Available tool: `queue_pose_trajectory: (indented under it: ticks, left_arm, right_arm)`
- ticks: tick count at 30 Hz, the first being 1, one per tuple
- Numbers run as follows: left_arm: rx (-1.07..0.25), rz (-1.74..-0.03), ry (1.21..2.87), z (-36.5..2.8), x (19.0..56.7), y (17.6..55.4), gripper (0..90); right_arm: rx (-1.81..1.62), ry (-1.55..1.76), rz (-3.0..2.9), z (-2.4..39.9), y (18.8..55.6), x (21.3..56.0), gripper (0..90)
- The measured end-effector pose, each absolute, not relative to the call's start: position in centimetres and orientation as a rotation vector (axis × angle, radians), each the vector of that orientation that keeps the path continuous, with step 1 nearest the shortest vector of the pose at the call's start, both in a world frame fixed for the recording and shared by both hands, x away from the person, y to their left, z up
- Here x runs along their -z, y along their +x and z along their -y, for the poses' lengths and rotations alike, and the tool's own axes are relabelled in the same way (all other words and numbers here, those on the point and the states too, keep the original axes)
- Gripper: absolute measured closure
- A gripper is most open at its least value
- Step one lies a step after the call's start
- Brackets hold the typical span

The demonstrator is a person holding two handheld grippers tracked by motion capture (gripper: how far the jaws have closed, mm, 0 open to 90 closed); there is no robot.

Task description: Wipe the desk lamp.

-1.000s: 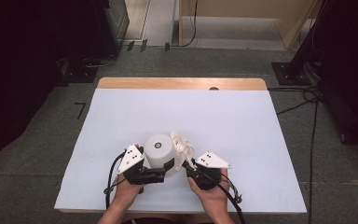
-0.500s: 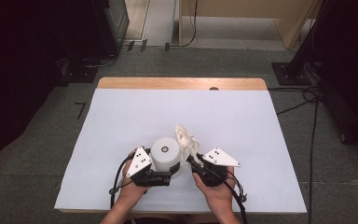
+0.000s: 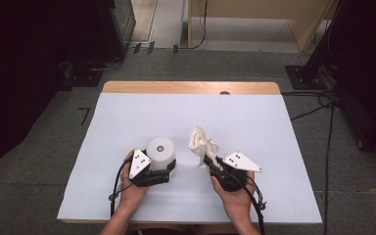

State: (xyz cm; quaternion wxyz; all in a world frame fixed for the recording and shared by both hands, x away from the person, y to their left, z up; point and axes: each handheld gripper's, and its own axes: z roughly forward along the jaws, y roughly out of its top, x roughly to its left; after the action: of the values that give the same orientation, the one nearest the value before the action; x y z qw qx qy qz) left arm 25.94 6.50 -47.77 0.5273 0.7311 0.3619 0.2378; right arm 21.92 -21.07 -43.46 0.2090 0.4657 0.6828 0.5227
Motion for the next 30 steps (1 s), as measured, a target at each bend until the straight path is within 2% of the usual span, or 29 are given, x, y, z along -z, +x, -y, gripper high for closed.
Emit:
queue_pose_trajectory:
  ticks: [11, 16, 18, 21, 23, 26, 30]
  left_arm:
    - [-0.615, -0.865, 1.761, -6.5, 48.5, 25.1, 7.2]
    - [-0.690, -0.959, 1.731, -5.4, 47.9, 24.1, 1.2]
    - [-0.748, -1.004, 1.766, -4.5, 48.2, 24.1, 1.2]
    - [-0.753, -1.044, 1.760, -4.4, 48.4, 24.1, 4.0]
    - [-0.741, -1.047, 1.749, -4.6, 48.2, 24.1, 7.6]
    - [-0.701, -1.024, 1.764, -5.1, 48.1, 24.4, 8.2]
    - [-0.570, -0.972, 1.726, -5.9, 47.2, 24.7, 8.3]
  right_arm:
    - [-1.448, 1.289, -1.905, 21.2, 21.9, 43.6, 76.9]
    - [-1.448, 1.301, -1.908, 21.5, 22.1, 43.7, 76.9]
    - [-1.448, 1.301, -1.908, 21.6, 22.2, 43.7, 76.9]
    - [-1.445, 1.308, -1.910, 21.6, 22.1, 43.8, 76.8]
    - [-1.445, 1.310, -1.909, 21.6, 22.1, 43.8, 76.9]
    - [-1.445, 1.309, -1.911, 21.6, 22.1, 43.8, 76.8]
    - [-1.450, 1.299, -1.910, 21.4, 22.0, 43.7, 76.8]
